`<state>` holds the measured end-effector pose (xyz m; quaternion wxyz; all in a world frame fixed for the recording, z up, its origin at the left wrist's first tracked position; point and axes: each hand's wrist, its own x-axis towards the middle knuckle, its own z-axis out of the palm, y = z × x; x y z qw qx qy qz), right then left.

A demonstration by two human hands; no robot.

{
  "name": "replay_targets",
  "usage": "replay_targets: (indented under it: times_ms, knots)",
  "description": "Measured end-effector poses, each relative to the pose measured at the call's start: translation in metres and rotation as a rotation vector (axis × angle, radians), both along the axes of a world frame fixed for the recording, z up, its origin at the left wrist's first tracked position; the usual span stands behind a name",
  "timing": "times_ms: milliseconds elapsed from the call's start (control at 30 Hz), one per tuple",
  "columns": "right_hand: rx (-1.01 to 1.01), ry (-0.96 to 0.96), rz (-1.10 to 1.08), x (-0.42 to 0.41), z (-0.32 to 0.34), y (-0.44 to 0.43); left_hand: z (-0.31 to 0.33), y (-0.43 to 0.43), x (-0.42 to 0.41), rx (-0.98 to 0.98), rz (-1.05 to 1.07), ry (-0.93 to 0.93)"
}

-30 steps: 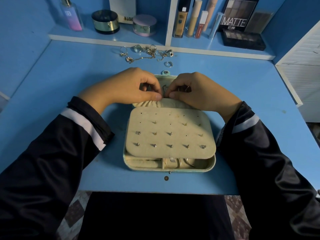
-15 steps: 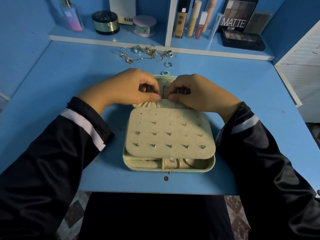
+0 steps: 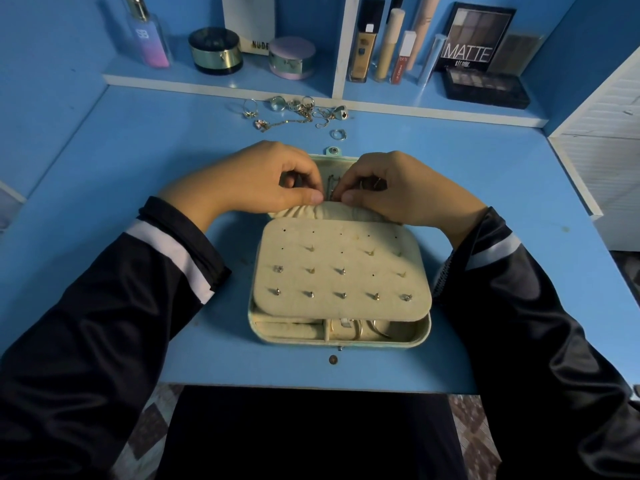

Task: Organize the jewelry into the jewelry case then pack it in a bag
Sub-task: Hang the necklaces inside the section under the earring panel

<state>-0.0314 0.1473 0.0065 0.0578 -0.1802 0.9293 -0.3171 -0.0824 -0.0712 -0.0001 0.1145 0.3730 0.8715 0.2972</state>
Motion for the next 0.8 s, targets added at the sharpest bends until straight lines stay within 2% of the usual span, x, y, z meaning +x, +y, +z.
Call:
replay_targets:
  times_ms: [133,367,633,800]
  knots:
    - [-0.033,0.004,-0.006,-0.003,0.003,0.002,-0.002,-0.001,-0.003,0.122,0.054,0.027]
    - [-0.114,0.106,-0.126,-0.034,0.006,0.002,-0.01,-0.007,-0.032,0.261,0.247,0.246]
    - [0.032,0.273,-0.153,-0.096,0.002,-0.014,-0.029,-0.009,-0.081,0.068,0.376,0.43]
    - [0.216,0.265,-0.071,-0.128,-0.005,-0.022,-0.033,-0.007,-0.096,0.015,0.381,0.469]
